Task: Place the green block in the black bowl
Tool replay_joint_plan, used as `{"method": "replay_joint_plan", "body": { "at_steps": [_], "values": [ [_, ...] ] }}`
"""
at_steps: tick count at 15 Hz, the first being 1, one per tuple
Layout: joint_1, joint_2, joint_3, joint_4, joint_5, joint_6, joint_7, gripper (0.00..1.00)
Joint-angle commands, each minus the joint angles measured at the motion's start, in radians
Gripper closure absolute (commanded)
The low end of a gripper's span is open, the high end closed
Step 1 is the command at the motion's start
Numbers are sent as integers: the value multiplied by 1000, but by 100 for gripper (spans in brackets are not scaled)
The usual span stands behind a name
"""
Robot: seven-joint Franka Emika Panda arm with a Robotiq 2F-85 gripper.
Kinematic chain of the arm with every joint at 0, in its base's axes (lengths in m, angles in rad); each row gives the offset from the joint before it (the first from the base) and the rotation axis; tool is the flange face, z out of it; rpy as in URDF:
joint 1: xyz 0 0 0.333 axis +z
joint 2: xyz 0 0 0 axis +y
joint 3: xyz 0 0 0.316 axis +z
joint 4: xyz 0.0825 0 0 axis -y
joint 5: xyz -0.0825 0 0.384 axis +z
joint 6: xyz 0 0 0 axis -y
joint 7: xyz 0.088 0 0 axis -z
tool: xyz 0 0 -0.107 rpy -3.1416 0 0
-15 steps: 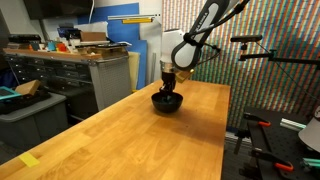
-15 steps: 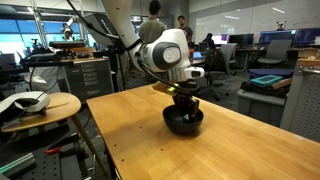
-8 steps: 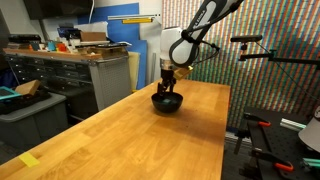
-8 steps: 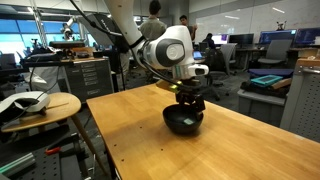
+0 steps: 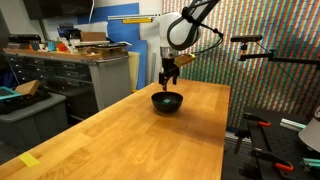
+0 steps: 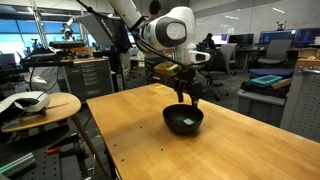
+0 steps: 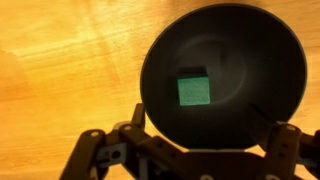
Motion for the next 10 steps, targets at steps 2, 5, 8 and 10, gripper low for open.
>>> {"method": "replay_joint_plan", "body": {
  "at_steps": [2,5,8,10],
  "values": [
    [-28,-111,38,-9,29,-86,-9,0],
    [-42,-161,65,0,74,-111,-39,0],
    [-35,-141,64,2,52,-82,-12,0],
    [-34,-137,64,-3,51,-82,-12,0]
  ]
}}
